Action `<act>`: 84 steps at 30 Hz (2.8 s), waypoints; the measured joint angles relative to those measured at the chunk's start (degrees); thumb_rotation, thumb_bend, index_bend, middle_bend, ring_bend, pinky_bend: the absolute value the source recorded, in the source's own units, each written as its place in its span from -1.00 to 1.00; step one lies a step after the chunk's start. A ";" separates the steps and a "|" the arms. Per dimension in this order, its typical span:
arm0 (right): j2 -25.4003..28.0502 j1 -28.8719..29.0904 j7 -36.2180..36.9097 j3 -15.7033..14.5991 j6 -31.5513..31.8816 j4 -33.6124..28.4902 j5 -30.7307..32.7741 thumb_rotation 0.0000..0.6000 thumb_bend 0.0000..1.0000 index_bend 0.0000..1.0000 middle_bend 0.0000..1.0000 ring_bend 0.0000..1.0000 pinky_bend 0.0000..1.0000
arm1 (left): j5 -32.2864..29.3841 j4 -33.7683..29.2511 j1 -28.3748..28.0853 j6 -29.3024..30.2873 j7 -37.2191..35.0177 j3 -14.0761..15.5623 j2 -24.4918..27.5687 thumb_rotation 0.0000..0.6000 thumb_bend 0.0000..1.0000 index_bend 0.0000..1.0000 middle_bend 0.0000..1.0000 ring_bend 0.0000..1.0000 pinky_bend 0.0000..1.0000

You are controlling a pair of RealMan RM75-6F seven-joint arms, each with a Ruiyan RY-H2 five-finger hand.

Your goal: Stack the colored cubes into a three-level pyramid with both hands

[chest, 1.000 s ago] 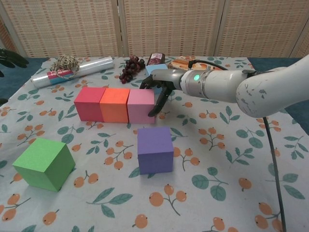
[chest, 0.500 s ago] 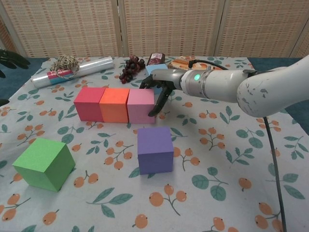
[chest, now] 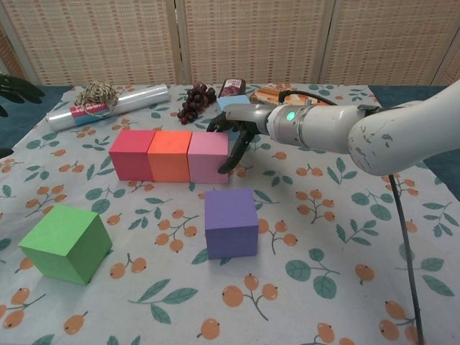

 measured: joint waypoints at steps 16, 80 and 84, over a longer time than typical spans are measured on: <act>1.50 -0.44 0.32 -0.81 0.14 -1.94 -1.19 1.00 -0.88 -1.00 -0.90 -1.00 -1.00 | 0.28 -0.21 -0.08 0.13 0.33 -0.03 0.01 1.00 -0.38 -0.69 -0.66 -0.69 -0.46; 22.82 -7.42 -7.51 -4.45 -4.06 -32.36 8.22 1.00 -0.87 -1.00 -0.87 -1.00 -1.00 | 1.30 -2.04 -0.17 0.04 2.29 0.63 0.39 1.00 -0.38 -0.72 -0.66 -0.69 -0.45; 22.59 -7.39 -7.62 -4.71 -4.52 -32.03 8.80 1.00 -0.88 -1.00 -0.87 -1.00 -1.00 | 1.28 -2.00 -0.34 -0.16 2.22 0.56 0.28 1.00 -0.38 -0.73 -0.66 -0.69 -0.45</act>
